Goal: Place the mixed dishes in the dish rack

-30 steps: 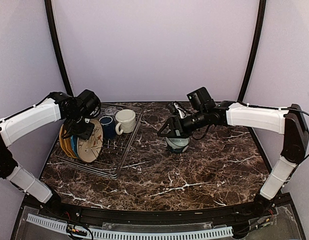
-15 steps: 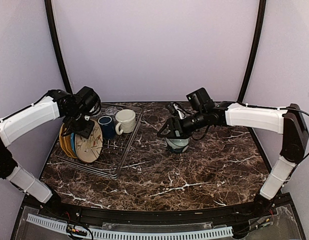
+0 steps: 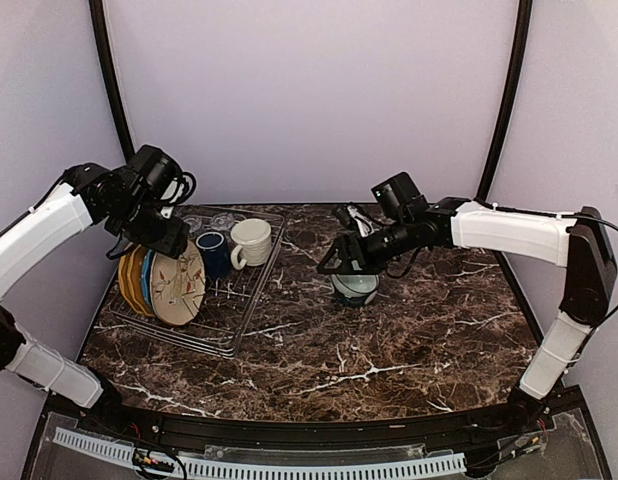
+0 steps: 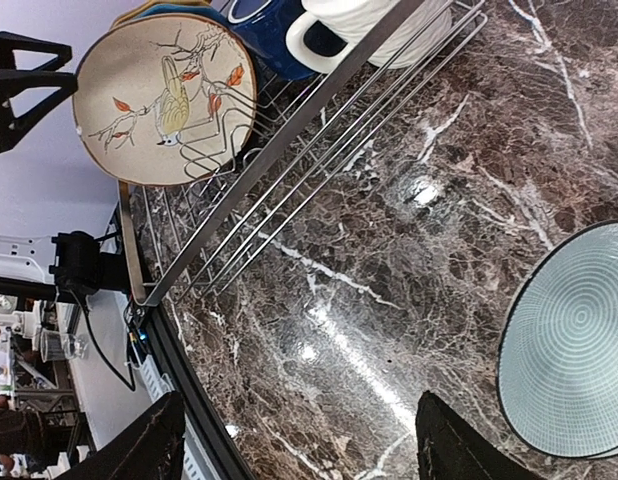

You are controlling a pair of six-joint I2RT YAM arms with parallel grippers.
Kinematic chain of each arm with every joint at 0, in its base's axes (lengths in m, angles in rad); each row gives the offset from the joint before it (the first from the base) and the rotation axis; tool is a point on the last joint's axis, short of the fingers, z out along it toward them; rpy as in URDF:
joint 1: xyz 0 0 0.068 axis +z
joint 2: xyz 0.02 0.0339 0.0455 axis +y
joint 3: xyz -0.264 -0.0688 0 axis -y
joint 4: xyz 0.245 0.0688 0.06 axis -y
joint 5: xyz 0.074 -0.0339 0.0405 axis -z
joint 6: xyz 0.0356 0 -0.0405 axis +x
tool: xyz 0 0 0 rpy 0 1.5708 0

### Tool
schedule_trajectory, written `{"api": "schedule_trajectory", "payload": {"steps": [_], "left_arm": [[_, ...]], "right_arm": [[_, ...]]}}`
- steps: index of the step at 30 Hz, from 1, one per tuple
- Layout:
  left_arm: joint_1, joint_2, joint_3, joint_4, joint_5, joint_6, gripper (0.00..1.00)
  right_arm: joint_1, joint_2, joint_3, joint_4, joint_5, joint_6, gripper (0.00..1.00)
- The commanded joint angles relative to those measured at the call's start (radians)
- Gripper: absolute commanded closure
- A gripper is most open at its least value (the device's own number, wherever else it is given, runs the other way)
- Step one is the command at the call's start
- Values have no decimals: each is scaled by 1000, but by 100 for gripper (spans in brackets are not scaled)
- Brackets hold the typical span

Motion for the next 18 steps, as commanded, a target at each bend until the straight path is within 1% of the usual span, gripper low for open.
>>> {"api": "schedule_trajectory", "payload": {"steps": [1,4,8,14,16,18], "left_arm": [[3,-94,11,70,75,58,30],[3,-140,-26,178,113,81,24],[3,-198,-88,291,162,82,22],[3,-252,-160,421,308,73,21],[3,-268,-200,471,376,67,21],[3,-280,-224,509,399,59,21]], "right_arm": [[9,-21,76,-113,137,-84,24],[9,-36,114,-187,234,-131,23],[9,-44,132,-248,315,-178,23],[11,-11,156,-299,361,-223,24],[11,18,170,-311,363,-244,26],[11,56,192,-329,363,-271,28]]}}
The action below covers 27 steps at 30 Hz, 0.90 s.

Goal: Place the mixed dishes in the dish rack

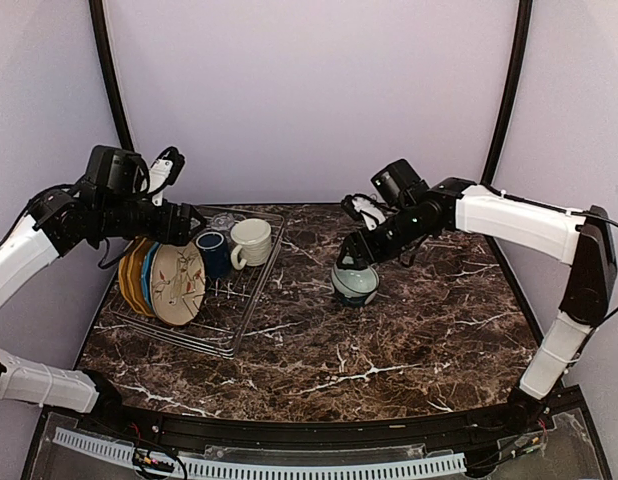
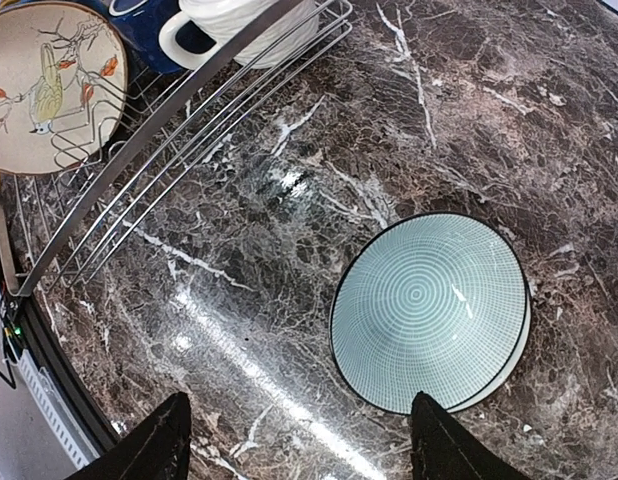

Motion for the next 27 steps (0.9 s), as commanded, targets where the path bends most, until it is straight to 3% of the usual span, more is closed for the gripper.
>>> {"api": "schedule_trajectory", "payload": {"steps": [1,12,27], "left_arm": [[3,-39,-62,134,126,-10,21],[3,-30,-92,157,158,-28,21],[3,-9,-101,155,149,-19,21]], "right_arm": [[13,83,64,-53,36,-80,30],[17,289,207,-140,41,-204,51],[24,341,264,-197,21,-249,100]]}}
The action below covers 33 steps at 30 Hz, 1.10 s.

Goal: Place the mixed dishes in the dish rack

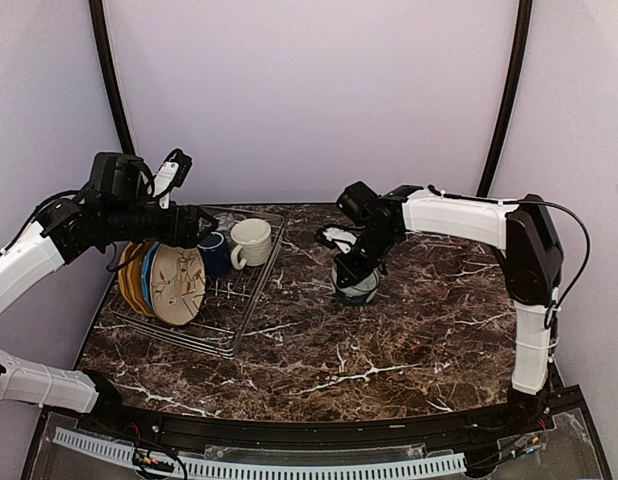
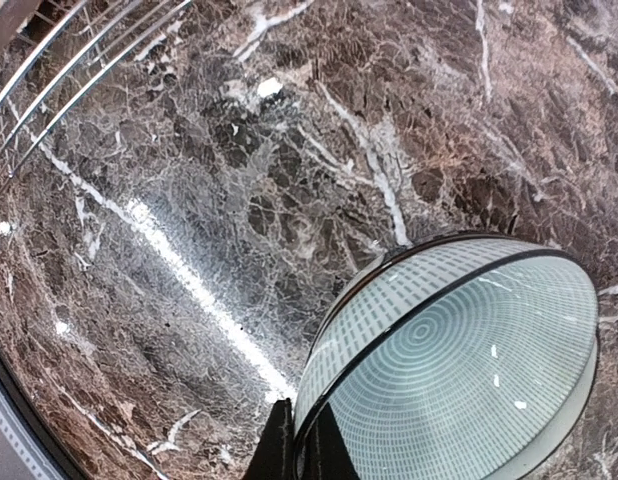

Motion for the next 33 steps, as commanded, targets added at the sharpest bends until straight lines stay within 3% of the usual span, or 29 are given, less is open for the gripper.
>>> {"api": "schedule_trajectory", "payload": {"steps": [1,9,14,24,33], "left_arm": [[3,4,-15,8,7,3,21],[3,4,-30,32,15,-17,18],[3,-10,-95,149,105,-97,14],[-20,2,-320,625,396,-388,3],[-52,34,-369,766,442,-394,1]], "right_arm": [[8,-2,39,-29,-5,-13,100],[8,-102,91,-65,4,-7,100],[8,-206,111,-37,-89,-15,100],[12,-349,-32,360,-502,132,100],[47,-349,-135,673,-719,325,100]]}}
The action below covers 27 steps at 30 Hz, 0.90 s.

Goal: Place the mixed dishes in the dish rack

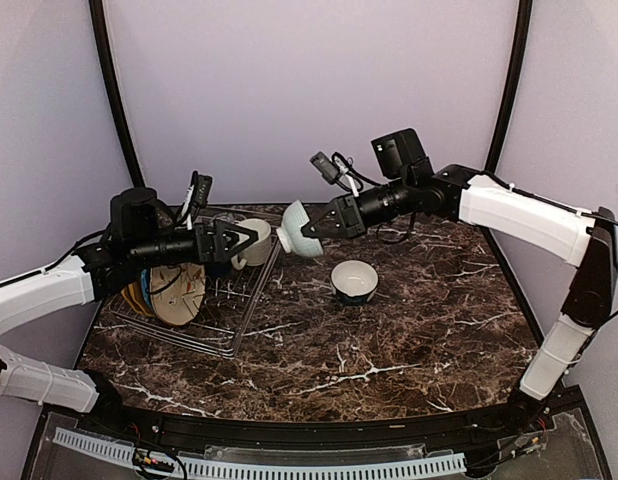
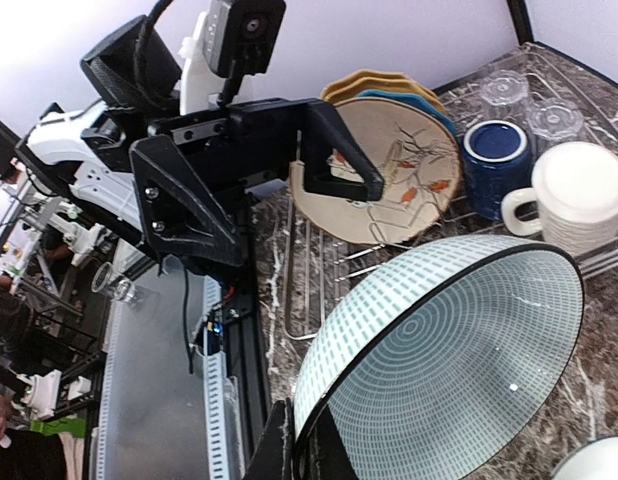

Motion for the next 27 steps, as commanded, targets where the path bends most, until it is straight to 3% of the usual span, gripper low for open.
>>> {"api": "schedule_trajectory", "payload": {"steps": [1,14,27], "left_arm": [[-14,11,-30,117,51,-16,1],[-63,42,-38,163,83,45,1],[-63,55,-42,193,112,53,37]], "right_arm": [[24,-2,-33,276,-163,123,100],[37,31,-92,498,-276,271,100],[44,53,-105,528,-309,290,100]]}}
